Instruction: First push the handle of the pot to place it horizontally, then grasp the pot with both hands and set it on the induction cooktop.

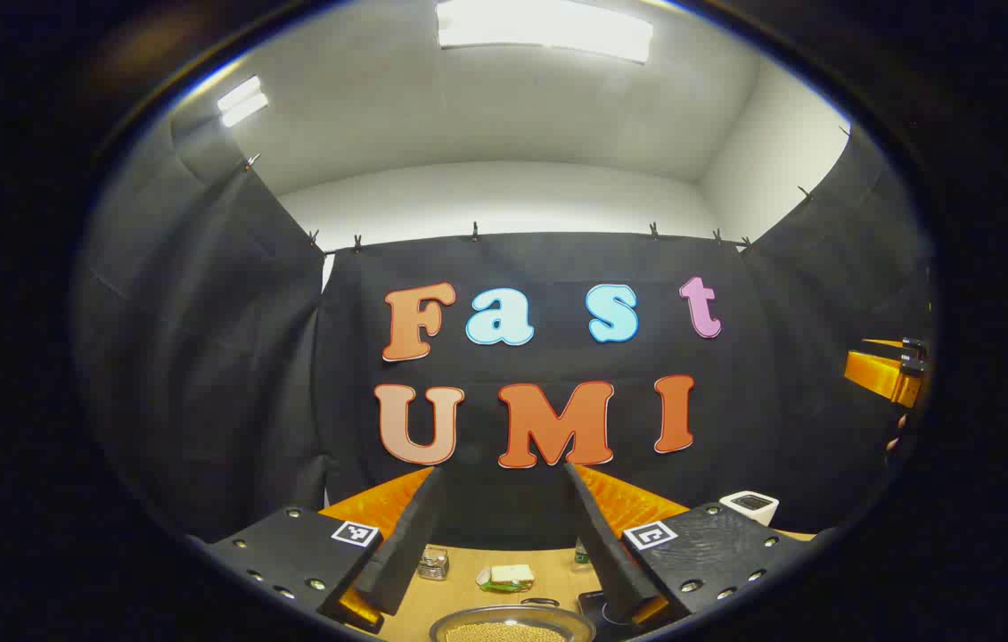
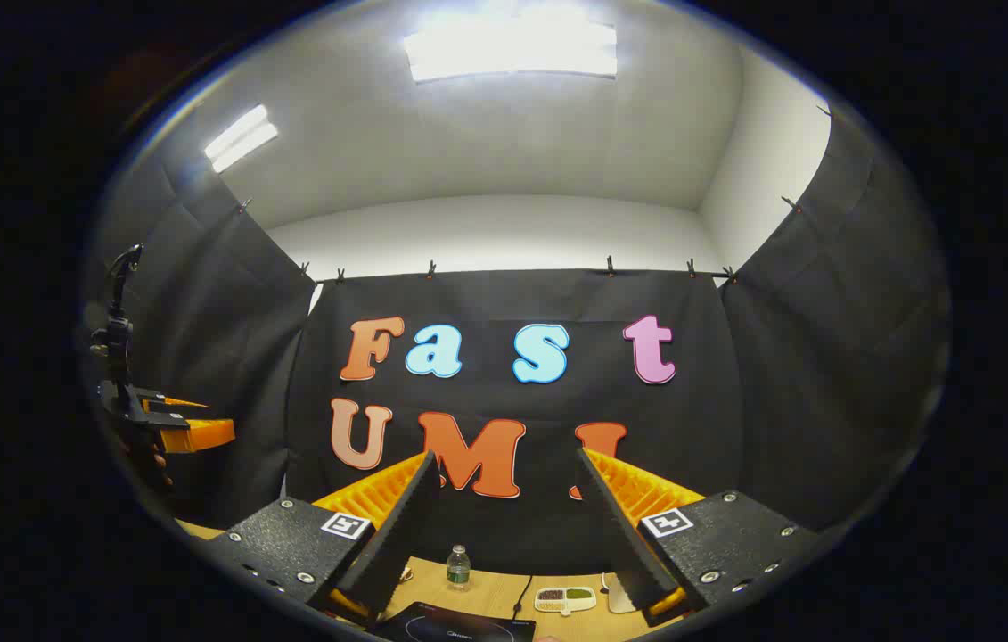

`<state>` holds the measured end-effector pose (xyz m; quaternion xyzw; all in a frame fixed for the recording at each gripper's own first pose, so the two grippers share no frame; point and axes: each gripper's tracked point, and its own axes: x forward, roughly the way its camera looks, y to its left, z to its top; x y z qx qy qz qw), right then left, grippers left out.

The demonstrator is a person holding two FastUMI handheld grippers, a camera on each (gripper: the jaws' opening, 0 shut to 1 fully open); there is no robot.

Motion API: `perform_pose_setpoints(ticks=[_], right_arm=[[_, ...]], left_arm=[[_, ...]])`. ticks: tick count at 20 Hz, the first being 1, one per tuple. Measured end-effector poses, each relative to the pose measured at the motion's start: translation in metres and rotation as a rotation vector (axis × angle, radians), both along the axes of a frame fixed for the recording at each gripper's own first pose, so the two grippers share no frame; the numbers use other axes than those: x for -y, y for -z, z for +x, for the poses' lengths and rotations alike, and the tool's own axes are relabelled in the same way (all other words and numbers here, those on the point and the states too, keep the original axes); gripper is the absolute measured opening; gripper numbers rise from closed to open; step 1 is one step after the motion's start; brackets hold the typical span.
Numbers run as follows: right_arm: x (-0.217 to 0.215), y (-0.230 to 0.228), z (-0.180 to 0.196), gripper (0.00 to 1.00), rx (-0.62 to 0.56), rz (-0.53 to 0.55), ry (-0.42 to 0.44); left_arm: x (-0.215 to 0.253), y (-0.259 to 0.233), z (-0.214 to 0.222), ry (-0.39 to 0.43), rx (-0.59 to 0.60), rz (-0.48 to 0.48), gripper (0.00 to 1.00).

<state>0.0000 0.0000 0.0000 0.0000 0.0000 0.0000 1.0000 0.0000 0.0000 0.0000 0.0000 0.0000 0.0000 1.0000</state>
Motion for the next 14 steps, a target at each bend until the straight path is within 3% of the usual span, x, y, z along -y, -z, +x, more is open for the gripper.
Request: perform_pose_setpoints(ticks=[11,14], right_arm=[[-0.002,0.002,0.0,0.95,0.0,-0.008,-0.016],[0.0,0.001,0.002,0.95,0.01,-0.002,-0.009]], left_arm=[[-0.008,-0.01,-0.005,-0.027,0.057,0.014,0.83],[-0.013,-0.02,-0.007,-0.043,0.129,0.063,0.84]])
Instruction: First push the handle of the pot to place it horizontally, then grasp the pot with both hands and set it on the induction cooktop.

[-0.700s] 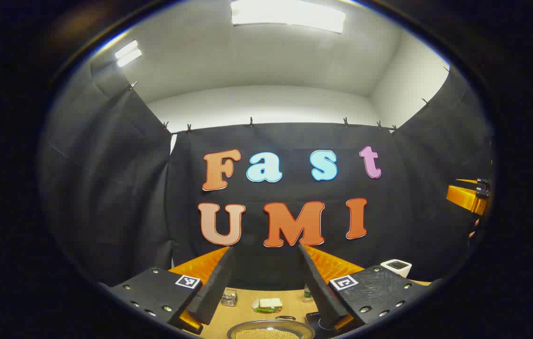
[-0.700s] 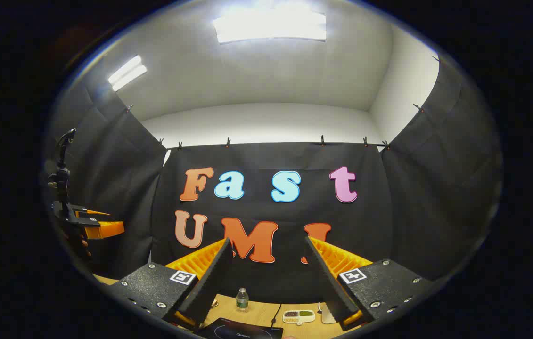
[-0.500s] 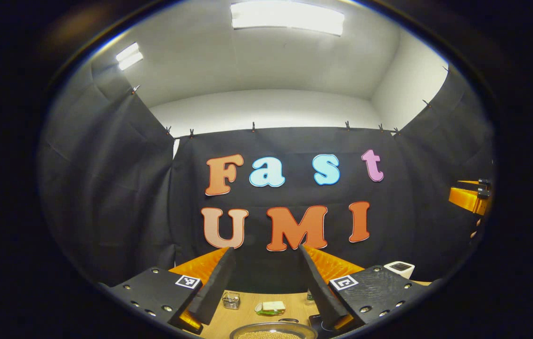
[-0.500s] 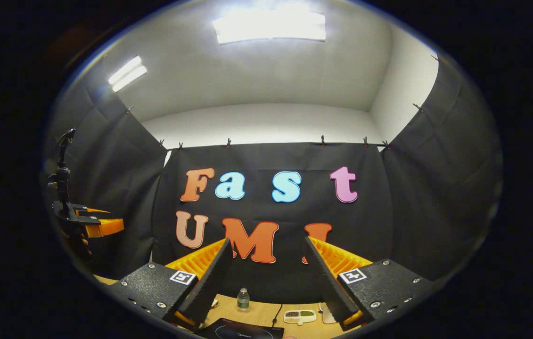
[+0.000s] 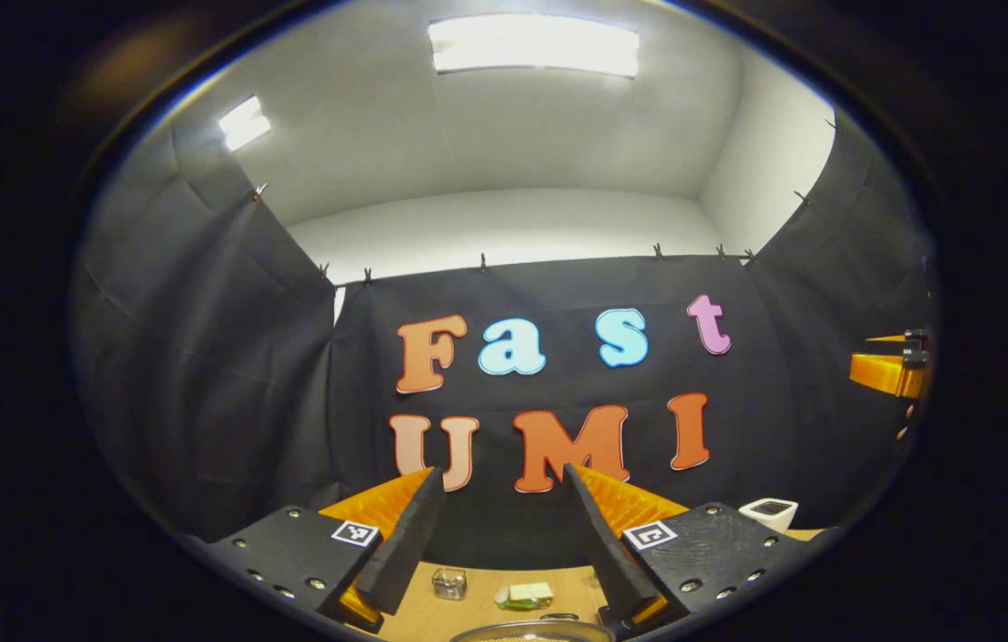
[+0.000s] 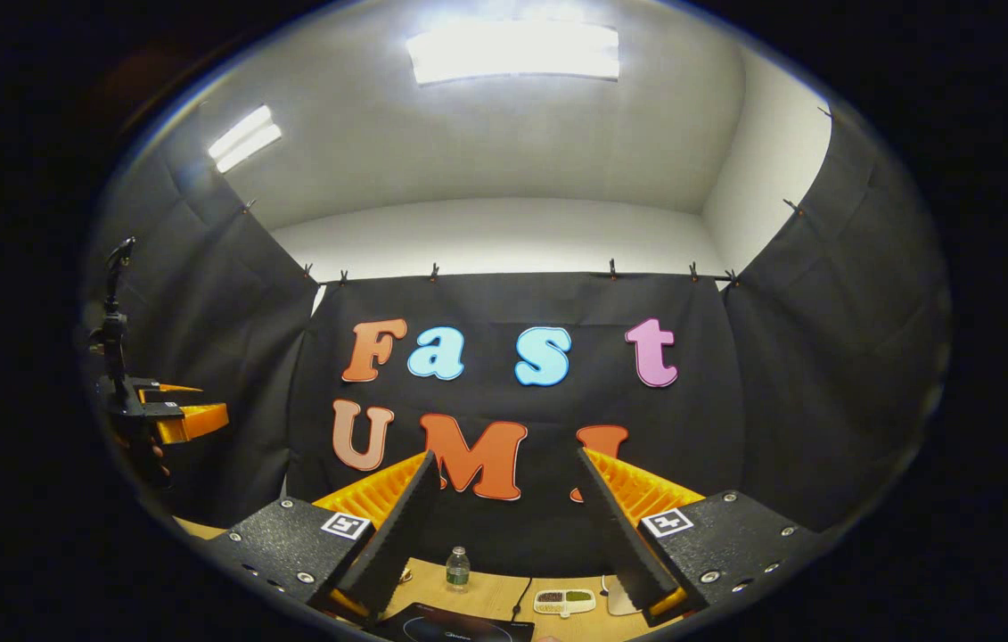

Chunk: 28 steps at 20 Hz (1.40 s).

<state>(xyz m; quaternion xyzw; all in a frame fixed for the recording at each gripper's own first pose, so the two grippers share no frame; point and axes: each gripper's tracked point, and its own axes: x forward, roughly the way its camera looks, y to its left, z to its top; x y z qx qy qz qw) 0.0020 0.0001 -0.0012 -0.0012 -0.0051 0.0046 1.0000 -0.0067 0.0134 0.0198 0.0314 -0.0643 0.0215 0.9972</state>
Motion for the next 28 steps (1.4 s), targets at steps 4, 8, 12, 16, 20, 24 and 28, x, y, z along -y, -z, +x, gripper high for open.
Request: perform_pose_setpoints(ticks=[4,8,12,16,20,24,28], right_arm=[[0.007,0.005,-0.005,0.95,-0.014,-0.004,0.009],[0.009,0.009,-0.007,0.95,-0.024,-0.007,0.007],[0.016,0.011,-0.009,0.95,-0.017,0.001,0.007],[0.019,0.02,-0.013,0.95,-0.02,-0.011,-0.001],[0.022,0.027,-0.014,0.95,-0.025,-0.02,0.011],[0.016,0.038,-0.011,0.95,-0.036,-0.024,-0.006],[0.008,0.052,-0.009,0.95,-0.049,-0.04,-0.015]], left_arm=[[0.003,0.002,-0.005,-0.01,0.013,0.0,0.84],[0.008,0.0,-0.01,0.008,0.002,-0.013,0.83],[0.006,0.001,-0.01,0.002,0.011,0.005,0.83],[0.011,0.014,-0.008,0.027,-0.03,-0.011,0.83],[0.025,0.03,-0.003,0.081,-0.078,0.0,0.73],[0.051,0.056,-0.005,0.163,-0.14,0.033,0.27],[0.049,0.083,-0.008,0.15,-0.214,0.046,0.07]])
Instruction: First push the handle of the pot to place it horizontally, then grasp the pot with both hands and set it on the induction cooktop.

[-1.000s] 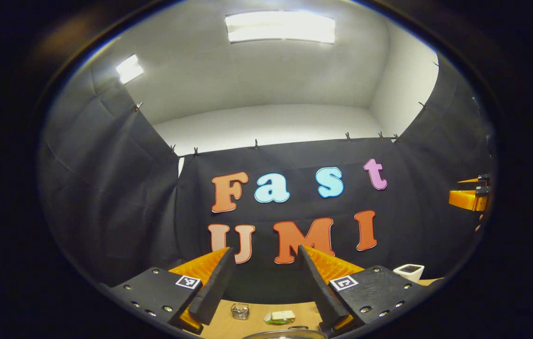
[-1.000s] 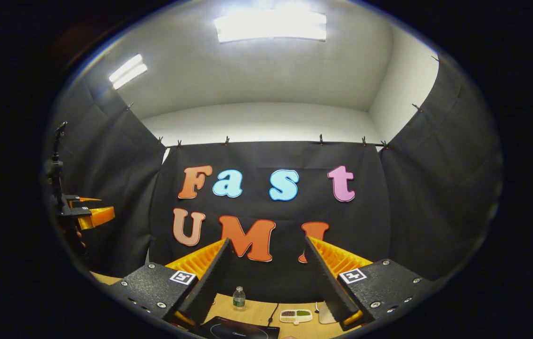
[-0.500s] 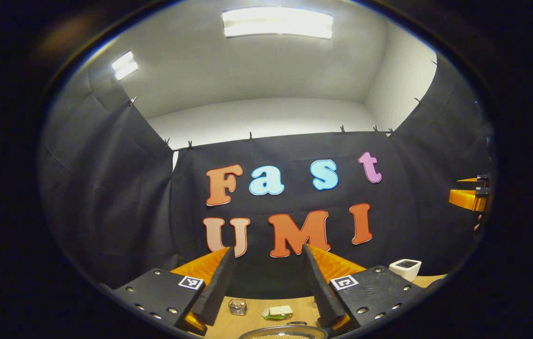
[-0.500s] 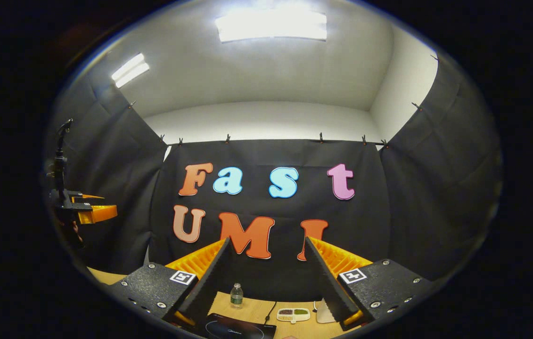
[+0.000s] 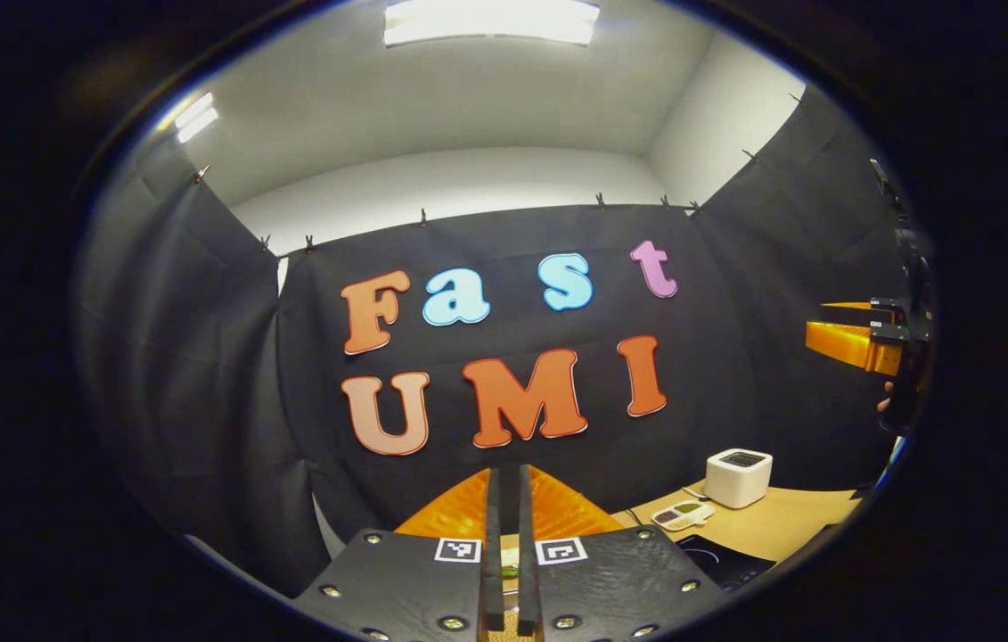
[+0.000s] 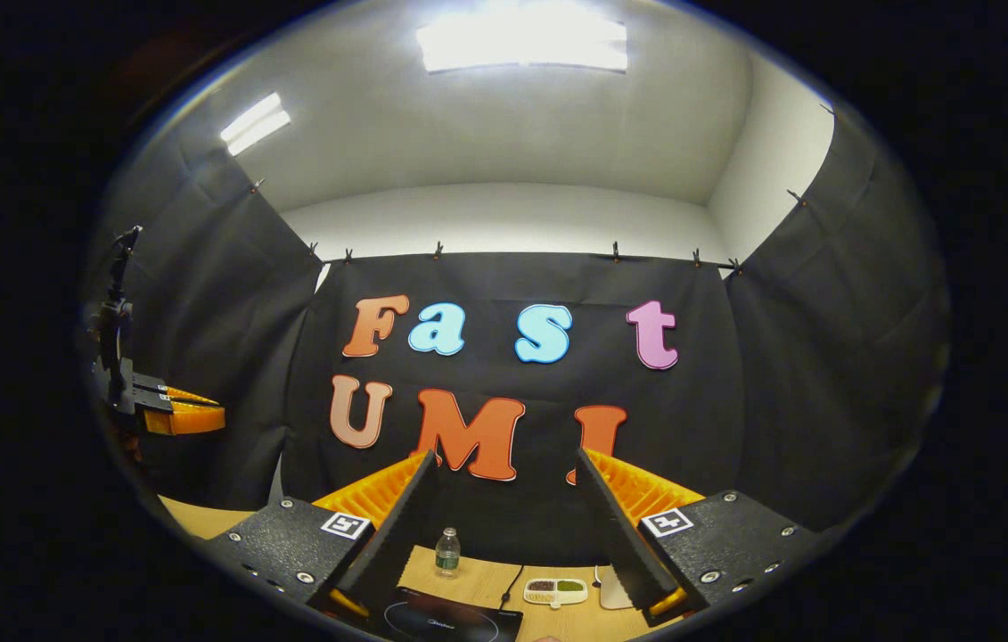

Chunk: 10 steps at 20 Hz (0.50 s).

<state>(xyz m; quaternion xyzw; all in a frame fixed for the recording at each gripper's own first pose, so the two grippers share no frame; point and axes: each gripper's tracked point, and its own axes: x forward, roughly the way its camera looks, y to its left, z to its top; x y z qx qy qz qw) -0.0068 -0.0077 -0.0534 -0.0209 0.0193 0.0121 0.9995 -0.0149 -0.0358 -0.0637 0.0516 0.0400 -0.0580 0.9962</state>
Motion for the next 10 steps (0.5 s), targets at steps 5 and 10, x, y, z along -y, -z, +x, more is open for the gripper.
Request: perform_pose_setpoints(ticks=[5,10], right_arm=[[-0.007,0.023,0.0,0.95,-0.02,-0.017,-0.006],[-0.013,0.038,0.0,0.95,-0.013,-0.023,-0.013]], left_arm=[[0.01,0.068,-0.009,0.027,-0.256,-0.041,0.1],[0.006,0.14,-0.023,0.012,-0.517,-0.032,0.05]])
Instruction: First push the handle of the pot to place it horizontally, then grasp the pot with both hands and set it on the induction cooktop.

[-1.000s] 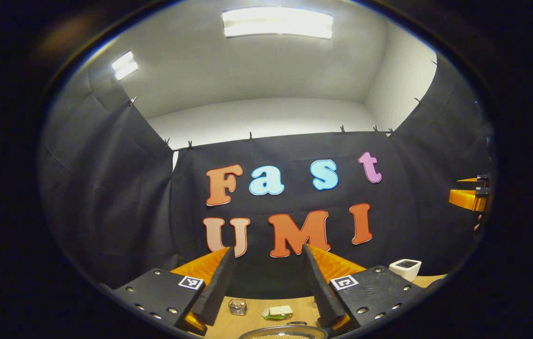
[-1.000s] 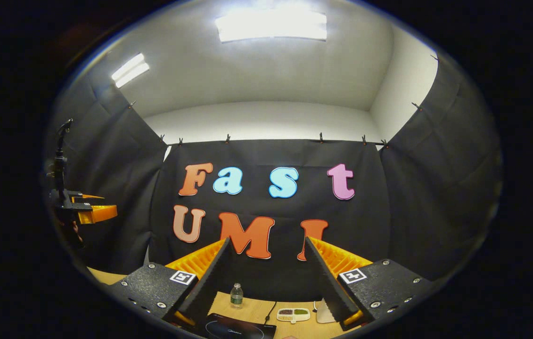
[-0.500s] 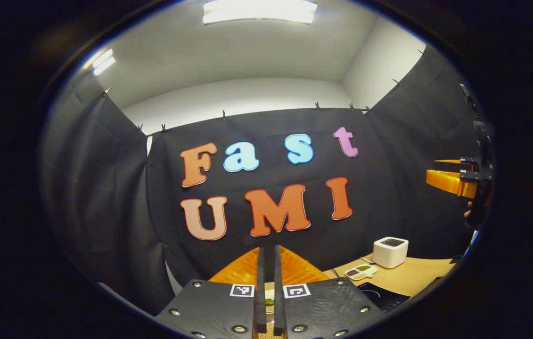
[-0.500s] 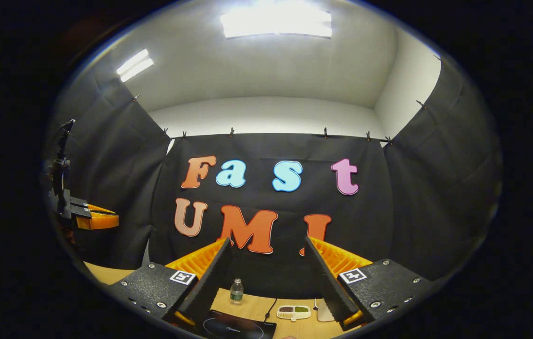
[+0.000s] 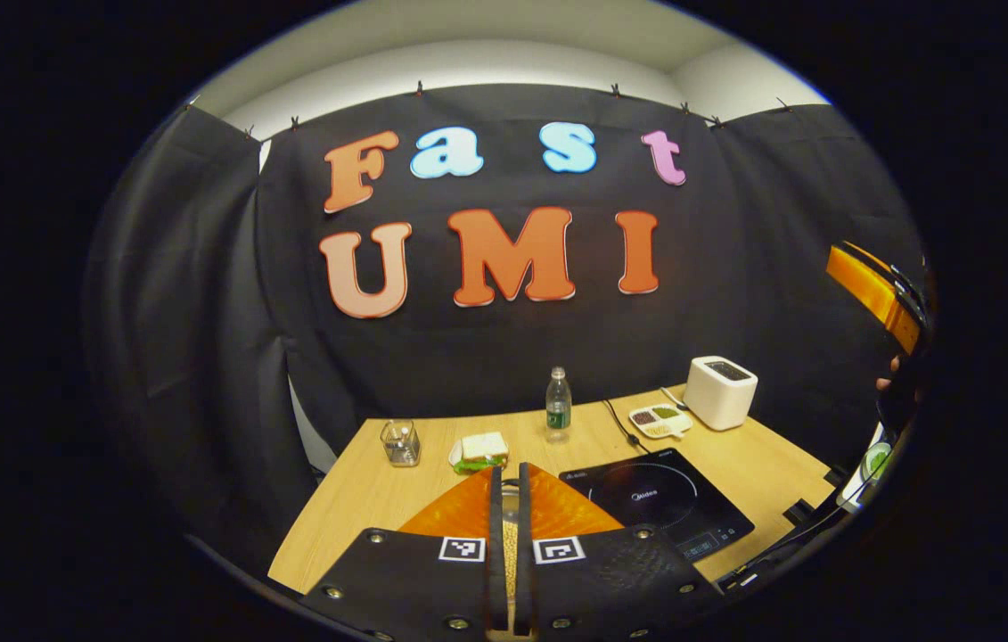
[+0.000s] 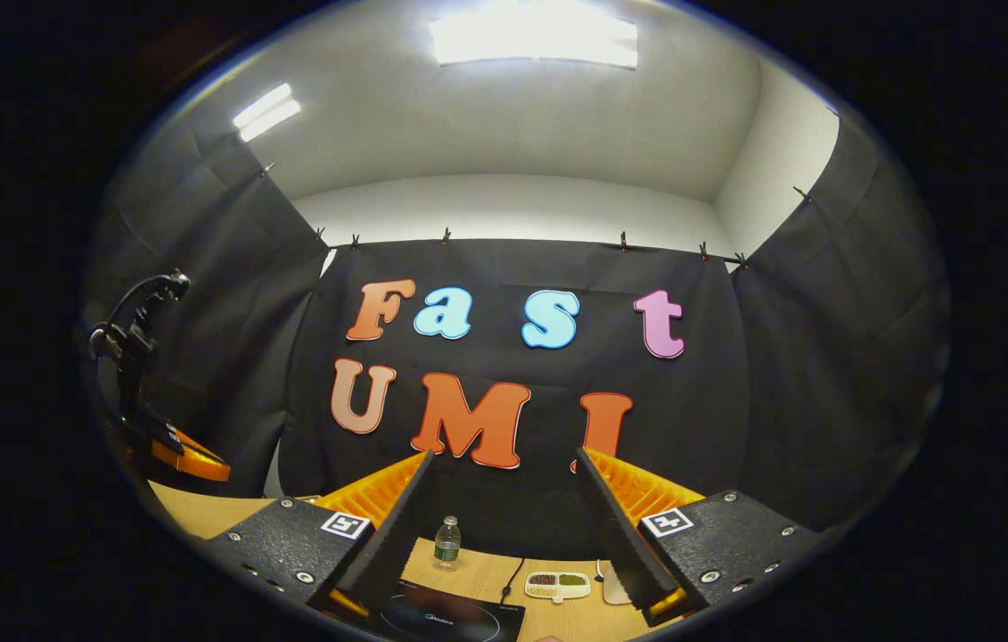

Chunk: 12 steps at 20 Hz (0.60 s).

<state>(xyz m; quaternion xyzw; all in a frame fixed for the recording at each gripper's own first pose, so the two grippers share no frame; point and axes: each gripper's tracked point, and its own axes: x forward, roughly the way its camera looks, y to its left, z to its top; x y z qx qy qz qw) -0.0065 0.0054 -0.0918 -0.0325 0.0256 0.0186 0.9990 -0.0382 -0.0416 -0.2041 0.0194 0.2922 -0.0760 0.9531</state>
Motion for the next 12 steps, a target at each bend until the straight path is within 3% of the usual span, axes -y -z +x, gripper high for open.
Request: perform_pose_setpoints(ticks=[3,4,6,9,12], right_arm=[[-0.001,0.011,0.0,0.95,-0.002,-0.012,0.002],[-0.002,0.017,0.0,0.95,-0.006,-0.014,0.005],[-0.002,0.029,0.0,0.95,-0.019,-0.024,0.014],[-0.007,0.052,0.0,0.95,-0.068,-0.013,-0.001],[0.005,0.067,0.001,0.95,-0.1,-0.024,0.041]], left_arm=[[0.005,0.044,-0.013,0.006,-0.137,-0.016,0.05],[0.006,0.059,-0.02,0.006,-0.2,-0.018,0.1],[0.008,0.089,-0.037,0.018,-0.305,-0.018,0.05],[0.012,0.111,-0.048,0.035,-0.385,-0.026,0.05],[0.016,0.136,-0.063,0.047,-0.455,-0.042,0.05]])
